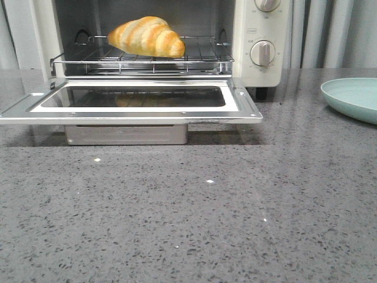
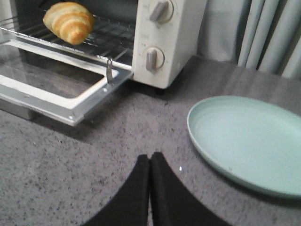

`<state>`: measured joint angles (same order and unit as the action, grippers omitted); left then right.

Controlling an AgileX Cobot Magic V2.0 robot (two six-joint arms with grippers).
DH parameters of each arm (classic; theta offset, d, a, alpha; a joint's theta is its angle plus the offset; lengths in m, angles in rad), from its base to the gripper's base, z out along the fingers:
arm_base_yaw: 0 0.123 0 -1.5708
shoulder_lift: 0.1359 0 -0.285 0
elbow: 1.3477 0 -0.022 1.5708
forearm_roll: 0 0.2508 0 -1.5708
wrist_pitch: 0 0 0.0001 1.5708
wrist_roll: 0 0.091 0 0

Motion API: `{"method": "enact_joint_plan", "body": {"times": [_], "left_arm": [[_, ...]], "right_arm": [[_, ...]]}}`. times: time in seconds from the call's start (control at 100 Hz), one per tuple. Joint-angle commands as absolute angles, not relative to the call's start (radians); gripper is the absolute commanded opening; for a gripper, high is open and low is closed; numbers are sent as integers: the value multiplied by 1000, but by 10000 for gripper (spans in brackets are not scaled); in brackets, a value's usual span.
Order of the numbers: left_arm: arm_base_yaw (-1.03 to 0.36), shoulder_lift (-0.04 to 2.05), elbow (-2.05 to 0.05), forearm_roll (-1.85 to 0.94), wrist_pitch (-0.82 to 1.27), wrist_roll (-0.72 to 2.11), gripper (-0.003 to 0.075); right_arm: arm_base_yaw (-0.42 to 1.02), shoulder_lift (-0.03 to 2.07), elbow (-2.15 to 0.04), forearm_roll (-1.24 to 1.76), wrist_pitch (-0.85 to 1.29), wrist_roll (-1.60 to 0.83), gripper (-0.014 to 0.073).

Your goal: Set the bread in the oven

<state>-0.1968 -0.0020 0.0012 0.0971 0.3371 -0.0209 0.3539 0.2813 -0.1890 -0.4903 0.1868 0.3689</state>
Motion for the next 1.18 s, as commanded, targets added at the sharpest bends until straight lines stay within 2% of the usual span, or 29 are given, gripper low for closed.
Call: {"method": "enact_joint_plan", "body": {"times": [0.0, 0.1, 0.2, 0.43, 0.47, 1.17], "left_arm": [[-195, -30, 23, 88, 276, -30, -21], [-195, -30, 23, 88, 276, -30, -21], [-195, -30, 23, 88, 276, -30, -21], [-195, -30, 23, 88, 278, -30, -21], [-195, -30, 23, 88, 278, -30, -21], [-195, -30, 23, 88, 278, -30, -21]], "right_arm": [[260, 273, -115, -409, -27, 370, -48], [185, 220, -24, -306, -34, 349, -48], [126, 123, 38, -262, -25, 228, -48], [25, -28, 36, 0, 274, -81, -48], [23, -27, 36, 12, 327, -83, -48], [19, -27, 36, 11, 315, -128, -48]]}}
